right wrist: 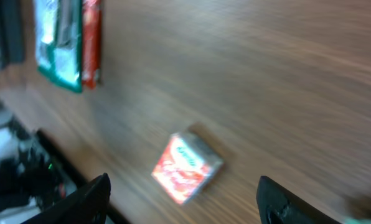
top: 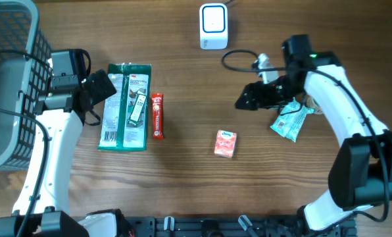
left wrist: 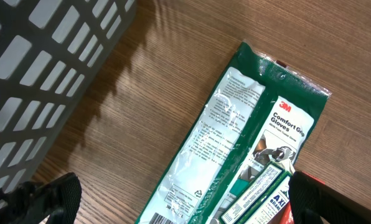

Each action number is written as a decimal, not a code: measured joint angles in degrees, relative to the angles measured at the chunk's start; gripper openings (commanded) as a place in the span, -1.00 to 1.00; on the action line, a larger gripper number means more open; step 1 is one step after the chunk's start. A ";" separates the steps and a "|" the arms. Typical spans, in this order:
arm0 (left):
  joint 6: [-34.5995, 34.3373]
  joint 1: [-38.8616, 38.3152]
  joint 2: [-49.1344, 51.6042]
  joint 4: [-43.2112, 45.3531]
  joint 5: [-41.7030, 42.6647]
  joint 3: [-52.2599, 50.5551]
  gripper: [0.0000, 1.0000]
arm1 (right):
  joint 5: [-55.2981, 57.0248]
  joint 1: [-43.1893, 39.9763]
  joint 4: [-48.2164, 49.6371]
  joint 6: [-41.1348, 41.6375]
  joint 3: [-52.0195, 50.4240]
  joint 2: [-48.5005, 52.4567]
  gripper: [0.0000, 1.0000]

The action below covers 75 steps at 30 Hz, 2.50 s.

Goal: Scan the item barcode
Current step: 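Move the right gripper left over the red Kleenex pack and lower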

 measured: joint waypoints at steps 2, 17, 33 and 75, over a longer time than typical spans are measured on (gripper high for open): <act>0.00 0.00 0.00 0.00 0.00 0.00 1.00 | -0.48 2.51 -0.20 -0.17 0.00 0.00 0.46; 0.00 0.00 0.00 -0.02 0.00 0.00 1.00 | 9.92 21.49 -1.27 18.45 -0.02 0.00 0.04; 0.00 0.00 0.00 0.00 0.00 0.00 1.00 | 20.00 28.59 3.80 33.86 -0.09 0.00 1.00; 0.00 0.00 -0.02 -0.02 0.00 0.00 1.00 | 40.63 28.50 -14.34 37.70 -0.33 -20.72 -0.56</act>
